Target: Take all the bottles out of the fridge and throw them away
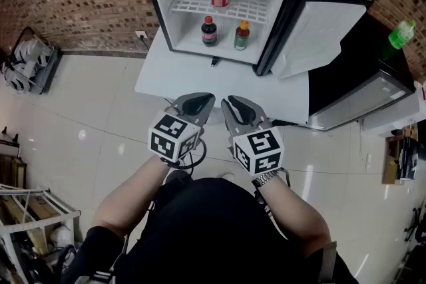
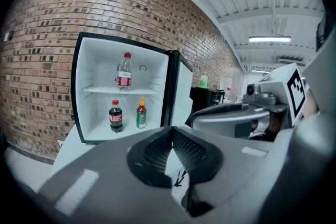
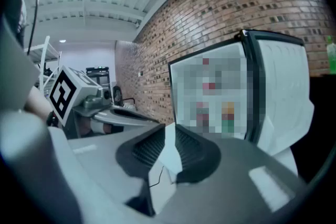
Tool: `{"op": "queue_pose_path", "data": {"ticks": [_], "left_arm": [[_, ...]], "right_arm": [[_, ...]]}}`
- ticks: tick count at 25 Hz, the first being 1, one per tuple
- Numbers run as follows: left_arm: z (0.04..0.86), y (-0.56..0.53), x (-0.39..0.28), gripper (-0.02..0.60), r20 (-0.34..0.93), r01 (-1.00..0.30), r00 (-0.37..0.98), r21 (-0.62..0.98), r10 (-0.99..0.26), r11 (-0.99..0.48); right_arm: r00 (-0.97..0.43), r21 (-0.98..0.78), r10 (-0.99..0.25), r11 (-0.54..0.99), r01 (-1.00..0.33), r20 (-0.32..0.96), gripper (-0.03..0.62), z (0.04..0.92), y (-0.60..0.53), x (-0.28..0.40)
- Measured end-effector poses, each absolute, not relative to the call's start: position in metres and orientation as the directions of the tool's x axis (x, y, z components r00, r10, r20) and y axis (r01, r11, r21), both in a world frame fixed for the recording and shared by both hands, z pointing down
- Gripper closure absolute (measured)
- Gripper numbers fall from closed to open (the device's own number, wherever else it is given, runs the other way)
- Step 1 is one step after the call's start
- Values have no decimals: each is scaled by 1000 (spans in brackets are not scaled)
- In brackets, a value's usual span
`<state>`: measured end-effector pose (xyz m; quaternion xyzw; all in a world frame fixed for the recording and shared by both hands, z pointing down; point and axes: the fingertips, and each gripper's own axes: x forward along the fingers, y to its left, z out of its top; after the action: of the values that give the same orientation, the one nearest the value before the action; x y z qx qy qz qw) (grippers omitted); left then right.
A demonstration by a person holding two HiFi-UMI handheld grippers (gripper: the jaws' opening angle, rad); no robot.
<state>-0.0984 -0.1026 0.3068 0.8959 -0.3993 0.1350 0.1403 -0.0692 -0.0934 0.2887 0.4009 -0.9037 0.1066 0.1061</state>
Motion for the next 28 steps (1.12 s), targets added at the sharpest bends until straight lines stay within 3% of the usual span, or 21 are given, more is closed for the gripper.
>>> {"op": "queue_pose_path", "data": {"ticks": [11, 28], "left_arm": [[313, -140, -131, 578, 365, -743, 654, 151, -662, -652], [334, -241, -204, 578, 422, -653, 725, 168, -545, -738]], "right_arm": [[-611, -110, -718, 614, -782, 335, 430, 313, -143, -94], [-399, -17, -811, 434, -901, 428, 273, 382, -338, -137]]}}
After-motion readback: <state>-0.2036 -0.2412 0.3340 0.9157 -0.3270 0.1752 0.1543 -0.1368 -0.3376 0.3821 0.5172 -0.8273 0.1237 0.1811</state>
